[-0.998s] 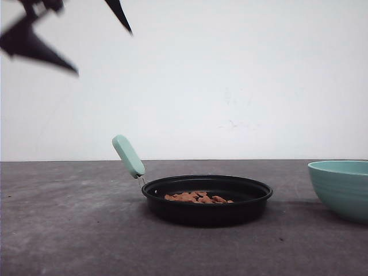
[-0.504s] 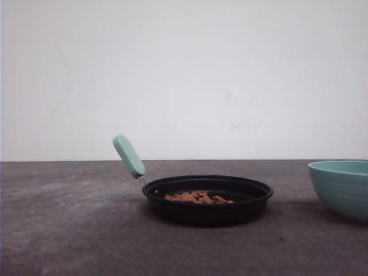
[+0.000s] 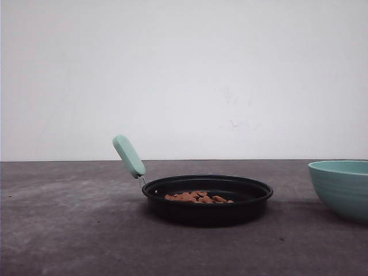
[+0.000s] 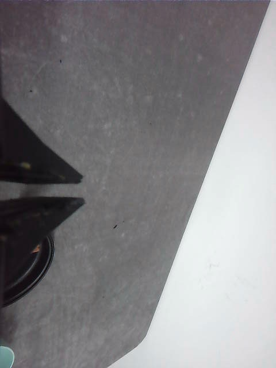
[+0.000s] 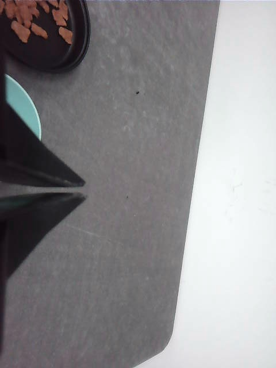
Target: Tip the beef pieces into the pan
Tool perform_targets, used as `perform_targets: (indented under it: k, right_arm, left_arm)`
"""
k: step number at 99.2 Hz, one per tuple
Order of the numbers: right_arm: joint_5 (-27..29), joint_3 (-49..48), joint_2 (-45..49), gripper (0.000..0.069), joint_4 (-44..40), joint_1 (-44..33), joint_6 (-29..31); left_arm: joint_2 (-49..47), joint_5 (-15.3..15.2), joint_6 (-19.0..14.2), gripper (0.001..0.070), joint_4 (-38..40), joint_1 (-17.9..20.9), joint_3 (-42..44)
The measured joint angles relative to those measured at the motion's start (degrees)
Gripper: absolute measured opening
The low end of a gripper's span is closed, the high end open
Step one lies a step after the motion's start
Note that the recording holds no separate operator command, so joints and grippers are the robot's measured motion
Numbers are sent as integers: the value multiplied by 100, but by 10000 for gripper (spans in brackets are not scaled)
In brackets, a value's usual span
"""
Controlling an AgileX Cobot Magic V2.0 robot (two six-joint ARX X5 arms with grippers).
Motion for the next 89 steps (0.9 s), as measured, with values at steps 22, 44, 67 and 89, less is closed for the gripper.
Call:
perform_targets:
  k: [22, 44, 67, 89]
  right_arm:
    - [0, 0, 0, 16, 0, 0, 0]
    - [0, 0, 0, 16, 2, 0, 0]
    - [72, 0, -219, 16, -109, 0, 28]
    - [1062, -385, -1316, 16, -109, 66, 66]
  left_arm:
    - [-9, -2, 0, 14, 13, 0, 0]
    - [-9, 0, 0, 14, 13, 0, 0]
    - [-9, -2, 0, 14, 15, 0, 0]
    - [-9, -2, 0, 14, 15, 0, 0]
